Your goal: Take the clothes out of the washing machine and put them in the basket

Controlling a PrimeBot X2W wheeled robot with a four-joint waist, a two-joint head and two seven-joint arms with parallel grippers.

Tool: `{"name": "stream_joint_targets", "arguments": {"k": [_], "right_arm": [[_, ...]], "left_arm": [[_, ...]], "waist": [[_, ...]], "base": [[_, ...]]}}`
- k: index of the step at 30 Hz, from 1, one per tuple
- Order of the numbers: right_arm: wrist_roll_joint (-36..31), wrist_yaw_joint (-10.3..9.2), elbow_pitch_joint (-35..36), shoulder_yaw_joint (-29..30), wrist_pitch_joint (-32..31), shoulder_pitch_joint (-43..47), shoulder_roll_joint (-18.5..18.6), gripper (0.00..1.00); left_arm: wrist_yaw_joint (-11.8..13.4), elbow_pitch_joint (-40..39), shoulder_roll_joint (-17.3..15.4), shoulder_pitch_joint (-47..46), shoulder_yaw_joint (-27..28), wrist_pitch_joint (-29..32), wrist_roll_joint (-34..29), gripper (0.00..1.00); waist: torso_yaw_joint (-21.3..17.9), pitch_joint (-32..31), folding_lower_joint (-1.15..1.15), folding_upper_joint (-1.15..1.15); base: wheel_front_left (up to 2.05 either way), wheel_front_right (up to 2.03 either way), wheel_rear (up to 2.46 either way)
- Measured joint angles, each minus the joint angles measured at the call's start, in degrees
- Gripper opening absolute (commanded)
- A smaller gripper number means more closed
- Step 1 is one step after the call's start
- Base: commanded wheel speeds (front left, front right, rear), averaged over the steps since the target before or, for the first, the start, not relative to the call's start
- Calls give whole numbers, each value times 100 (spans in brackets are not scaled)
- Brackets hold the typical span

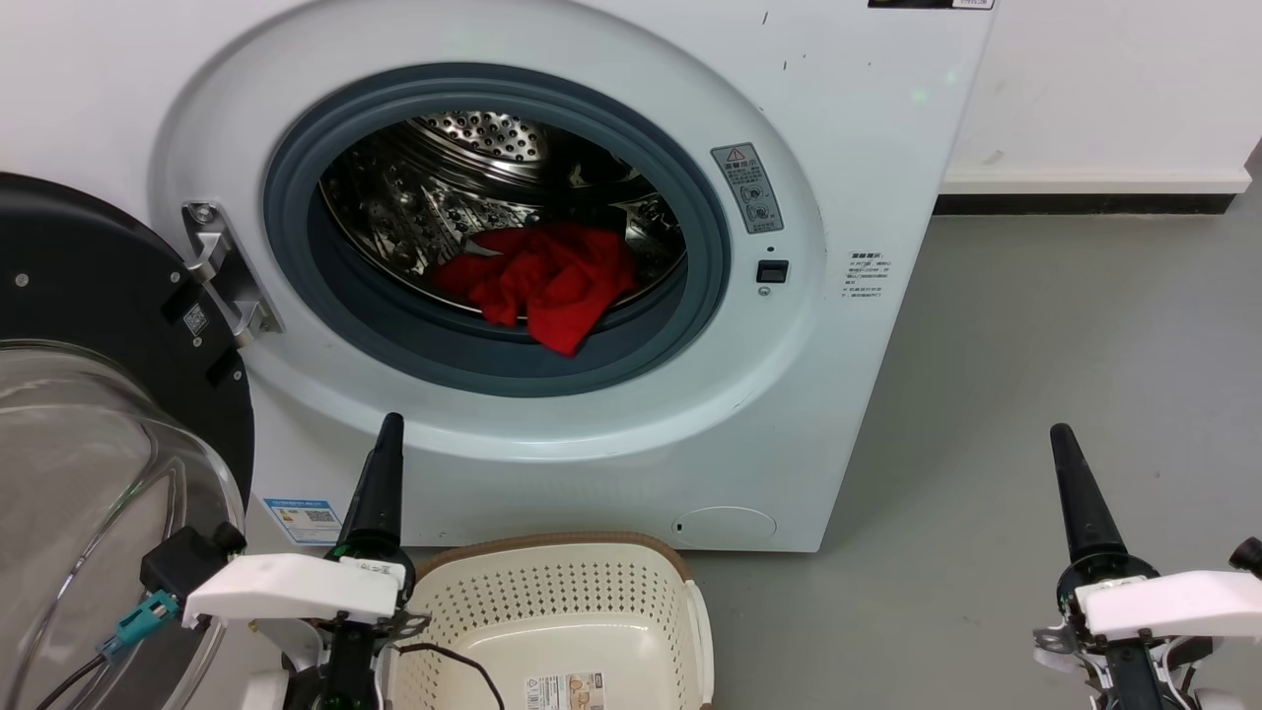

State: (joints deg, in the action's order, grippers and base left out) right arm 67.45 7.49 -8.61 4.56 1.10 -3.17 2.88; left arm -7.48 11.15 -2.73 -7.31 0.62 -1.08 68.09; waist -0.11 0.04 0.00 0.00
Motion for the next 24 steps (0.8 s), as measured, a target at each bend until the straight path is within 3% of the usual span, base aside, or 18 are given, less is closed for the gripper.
{"name": "stream_joint_targets", "arguments": {"k": [13,24], "right_arm": [[-1730,0,90,-158,256,108,-1,100],[-2791,0,-81,-185,455,112,-1,100]], "left_arm": [[0,15,-5,-35,-205,-266,-1451,100],[0,109,-8,-105,-234,-468,-2482,100]], "waist": [[-5,-35,0,0],[-7,-52,0,0]], "base": [[0,0,0],[0,0,0]]}}
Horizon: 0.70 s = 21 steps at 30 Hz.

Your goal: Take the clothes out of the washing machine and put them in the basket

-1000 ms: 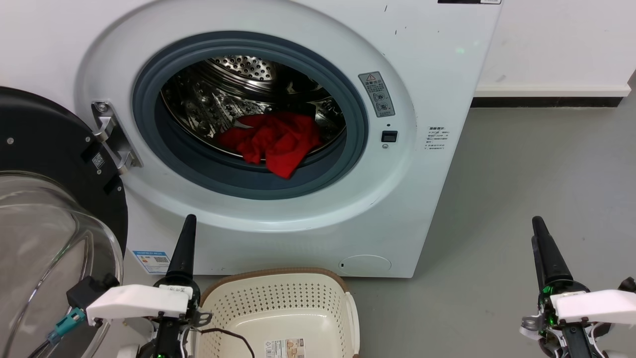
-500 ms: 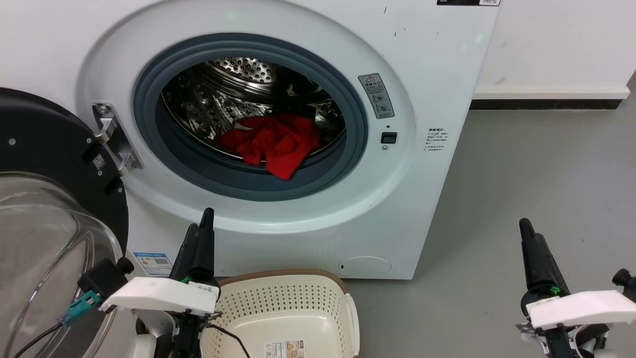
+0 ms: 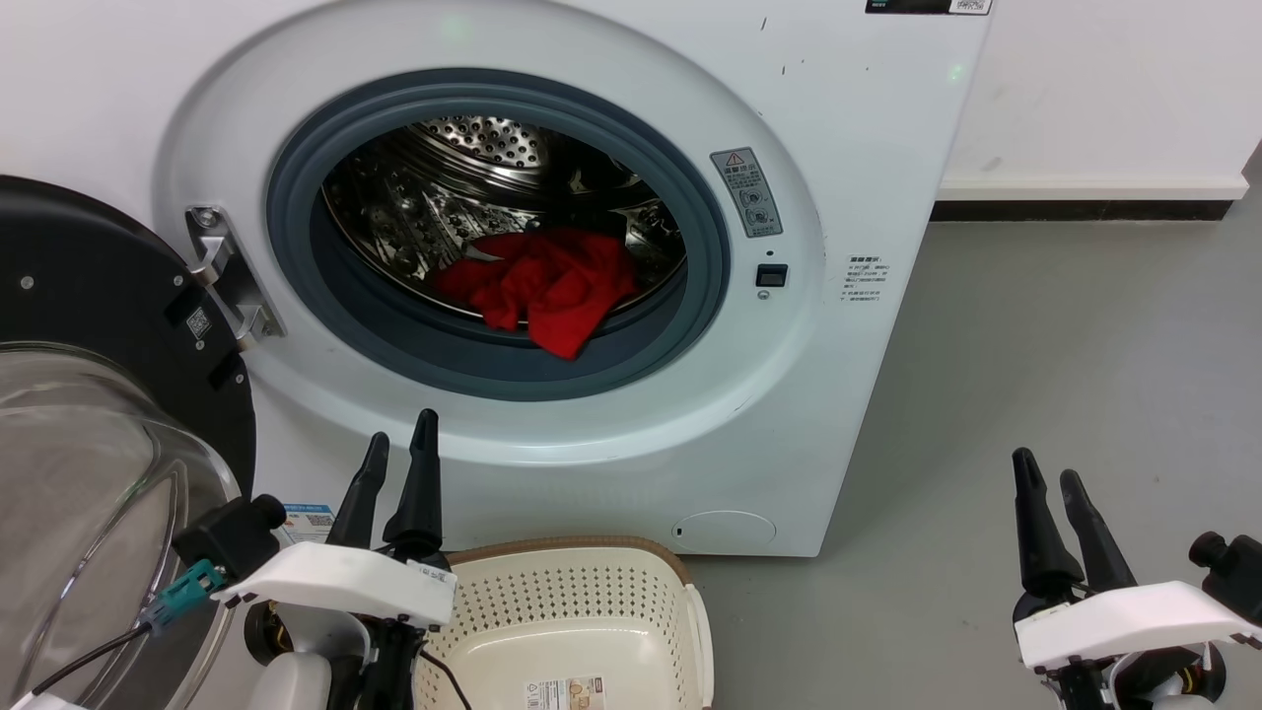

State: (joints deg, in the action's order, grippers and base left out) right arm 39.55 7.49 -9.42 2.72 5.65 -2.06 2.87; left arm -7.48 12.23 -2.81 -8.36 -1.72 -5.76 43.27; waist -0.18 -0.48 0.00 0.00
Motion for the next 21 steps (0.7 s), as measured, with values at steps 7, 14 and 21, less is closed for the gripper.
{"name": "stream_joint_targets", "arguments": {"k": [7,14,21], "right_arm": [[-591,0,-108,8,115,0,0,100],[-1085,0,-183,22,177,0,0,100],[-1543,0,-231,26,218,1,1,100]], "left_arm": [[-1,107,0,-41,-42,-110,-582,100],[-1,231,-1,-105,-65,-211,-1117,100],[11,363,-2,-140,-112,-325,-1608,100]], "waist": [[-7,-3,0,0],[-15,-8,0,0],[-30,-13,0,0]], "base": [[0,0,0],[0,0,0],[0,0,0]]}}
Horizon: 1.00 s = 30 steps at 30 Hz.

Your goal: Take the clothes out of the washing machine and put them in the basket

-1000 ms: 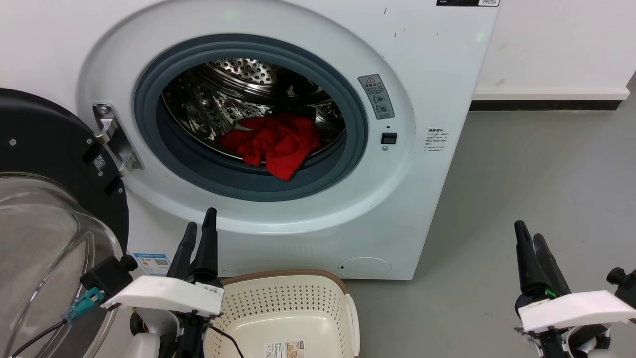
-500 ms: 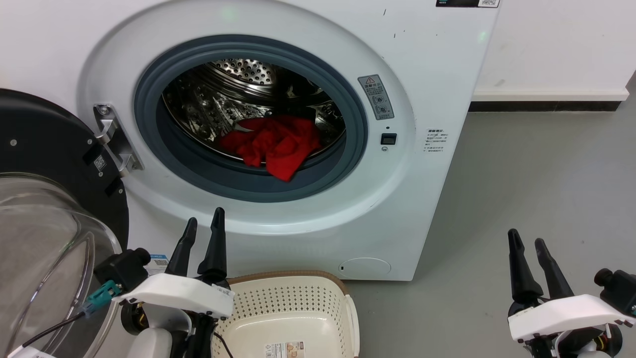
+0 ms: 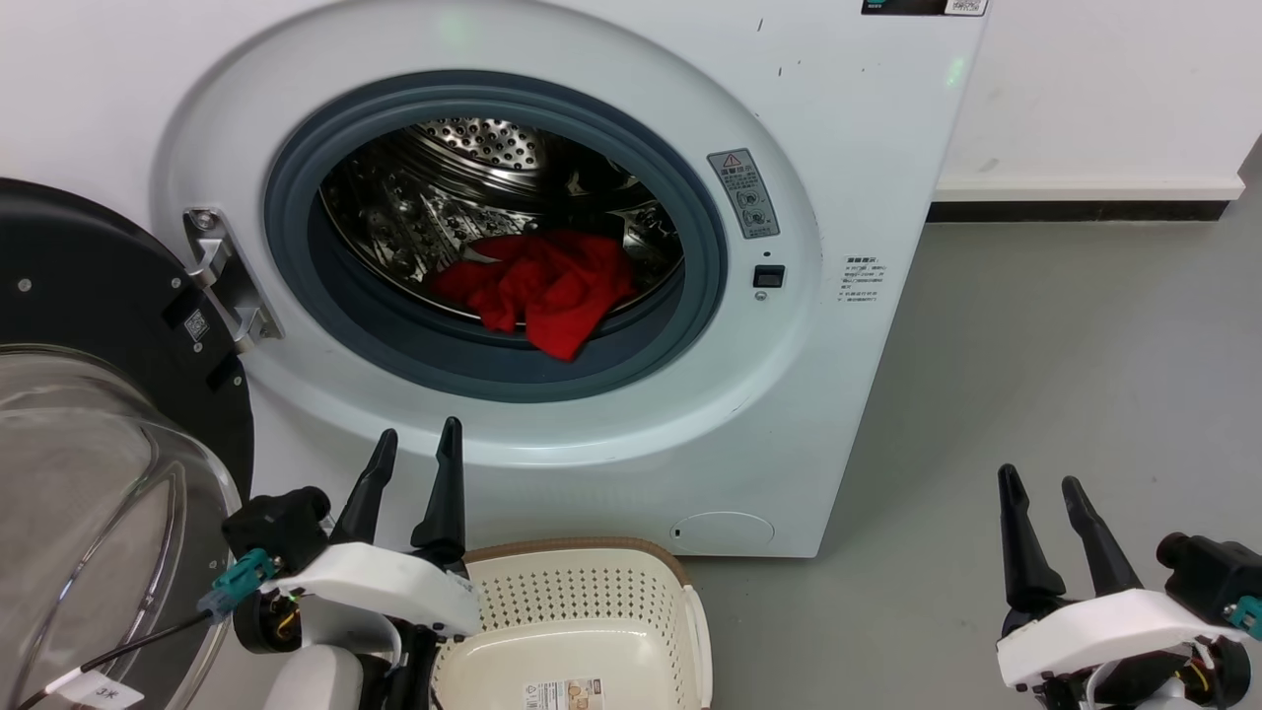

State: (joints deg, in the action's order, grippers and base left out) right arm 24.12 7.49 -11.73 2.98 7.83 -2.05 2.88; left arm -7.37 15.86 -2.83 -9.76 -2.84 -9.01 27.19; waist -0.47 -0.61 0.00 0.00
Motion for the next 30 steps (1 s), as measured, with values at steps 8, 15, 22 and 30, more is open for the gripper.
{"name": "stream_joint_targets", "arguments": {"k": [8,15,22,30], "right_arm": [[-553,0,-20,-5,74,2,0,100],[-1032,1,-24,-4,163,4,0,100],[-1392,1,-26,9,222,4,0,100],[-1758,1,-65,31,279,4,0,100]], "left_arm": [[48,129,-9,-82,-27,-125,-565,100],[82,205,-29,-106,-31,-236,-1038,100],[100,270,-32,-124,-54,-328,-1385,100],[140,307,-31,-136,-81,-408,-1728,100]], "waist": [[-14,5,0,0],[-22,-3,0,0],[-16,-4,0,0],[13,-5,0,0]], "base": [[0,0,0],[0,0,0],[0,0,0],[0,0,0]]}}
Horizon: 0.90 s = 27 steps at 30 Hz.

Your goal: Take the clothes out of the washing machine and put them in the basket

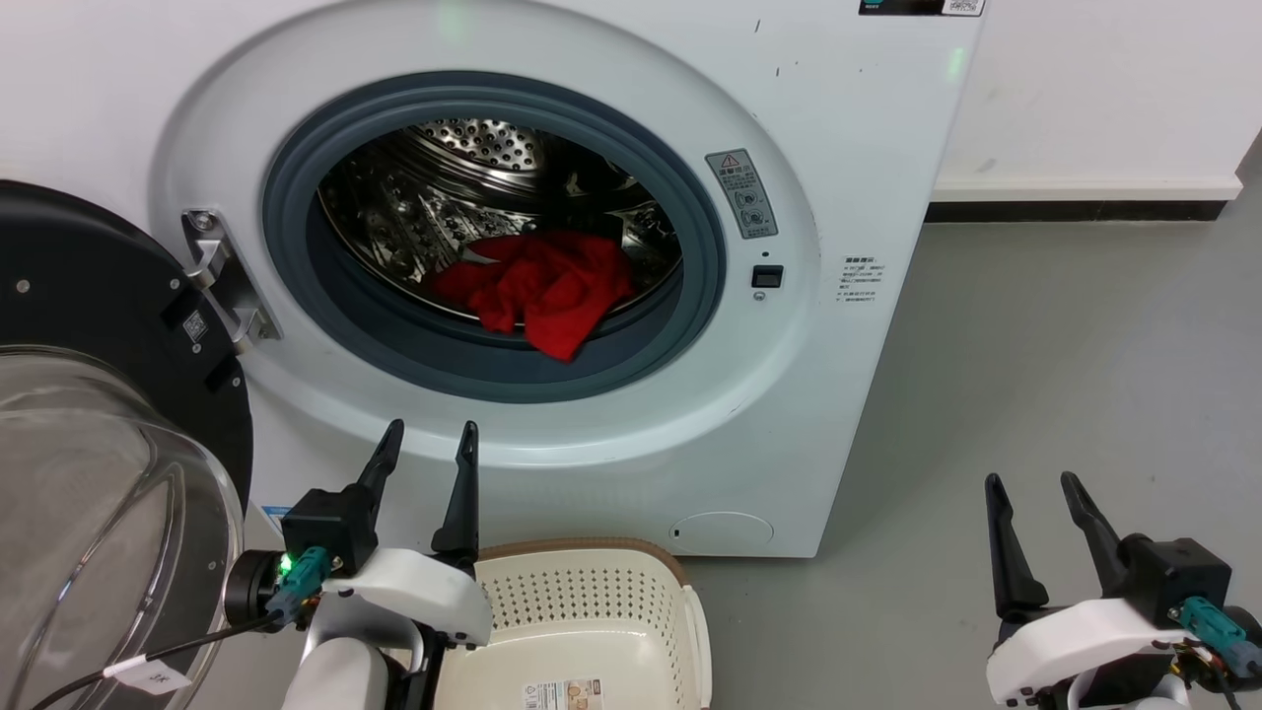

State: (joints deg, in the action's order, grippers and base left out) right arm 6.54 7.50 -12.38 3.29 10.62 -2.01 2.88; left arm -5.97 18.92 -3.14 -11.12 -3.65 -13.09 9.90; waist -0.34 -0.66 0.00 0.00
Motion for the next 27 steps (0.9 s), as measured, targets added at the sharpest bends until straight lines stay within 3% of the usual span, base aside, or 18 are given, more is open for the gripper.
{"name": "stream_joint_targets", "arguments": {"k": [18,27], "right_arm": [[-750,0,-70,10,123,-1,0,100],[-753,0,-81,35,119,0,0,100]], "left_arm": [[68,85,8,-58,-35,-182,-645,100],[69,98,14,-60,-8,-191,-612,100]], "waist": [[3,17,0,0],[26,27,0,0]], "base": [[0,0,0],[0,0,0]]}}
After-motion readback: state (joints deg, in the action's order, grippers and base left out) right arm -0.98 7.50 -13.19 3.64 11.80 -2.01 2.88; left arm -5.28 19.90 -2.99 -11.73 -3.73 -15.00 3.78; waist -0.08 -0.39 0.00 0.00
